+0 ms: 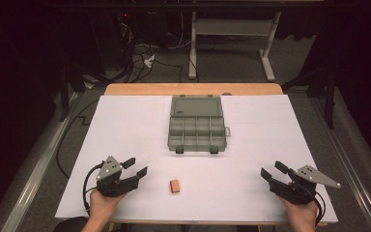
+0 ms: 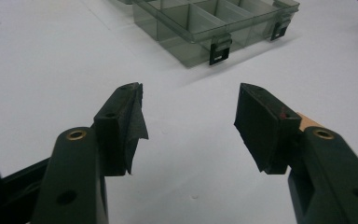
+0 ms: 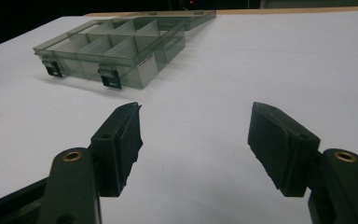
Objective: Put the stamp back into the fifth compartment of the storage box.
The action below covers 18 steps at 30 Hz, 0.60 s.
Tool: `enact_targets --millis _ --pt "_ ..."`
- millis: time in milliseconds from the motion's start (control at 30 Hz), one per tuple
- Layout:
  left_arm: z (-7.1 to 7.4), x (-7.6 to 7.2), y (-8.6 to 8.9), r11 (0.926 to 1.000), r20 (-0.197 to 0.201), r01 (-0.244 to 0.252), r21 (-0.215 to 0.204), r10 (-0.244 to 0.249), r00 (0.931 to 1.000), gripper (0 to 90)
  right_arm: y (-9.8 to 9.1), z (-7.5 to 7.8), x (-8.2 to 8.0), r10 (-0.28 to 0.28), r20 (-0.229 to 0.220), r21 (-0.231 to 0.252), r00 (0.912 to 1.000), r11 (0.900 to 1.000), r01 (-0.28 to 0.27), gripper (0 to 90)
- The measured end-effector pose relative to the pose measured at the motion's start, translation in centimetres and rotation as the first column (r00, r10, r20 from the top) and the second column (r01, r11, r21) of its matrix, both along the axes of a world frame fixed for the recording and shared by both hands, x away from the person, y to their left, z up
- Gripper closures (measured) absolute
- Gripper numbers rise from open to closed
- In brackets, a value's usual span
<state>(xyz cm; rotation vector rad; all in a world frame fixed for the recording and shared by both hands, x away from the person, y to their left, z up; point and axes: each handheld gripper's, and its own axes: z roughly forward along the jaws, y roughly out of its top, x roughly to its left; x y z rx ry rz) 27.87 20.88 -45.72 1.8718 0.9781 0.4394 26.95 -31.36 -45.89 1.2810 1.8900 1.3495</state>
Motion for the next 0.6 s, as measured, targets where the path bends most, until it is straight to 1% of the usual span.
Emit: enact_targets --millis 133,233,333,467,600 --pt "0.0 -0.2 -0.8 0.9998 -0.007 0.019 0.004 -0.019 0.9998 41.5 0.0 0.0 0.1 0.000 -0.003 0.001 1.0000 1.0000 0.000 34.7" --pt "0.0 -0.3 -1.6 0.9989 -0.008 0.046 0.005 -0.046 0.9989 41.2 0.0 -0.1 0.1 0.001 -0.005 -0.002 1.0000 1.0000 -0.001 34.7" --pt "-0.1 -0.4 -2.5 0.9968 -0.012 0.077 0.020 -0.077 0.9970 41.2 0.0 0.0 0.1 -0.001 -0.005 0.000 1.0000 1.0000 0.001 34.7" --pt "-0.2 -0.4 -3.0 0.9948 -0.021 0.098 0.028 -0.097 0.9951 41.2 0.0 0.0 0.1 -0.001 -0.006 -0.001 1.0000 1.0000 0.001 34.7" --pt "-0.3 -0.5 -3.3 0.9939 -0.030 0.108 0.020 -0.108 0.9937 41.2 0.0 -0.1 0.1 0.001 -0.008 -0.003 1.0000 1.0000 -0.001 34.7"
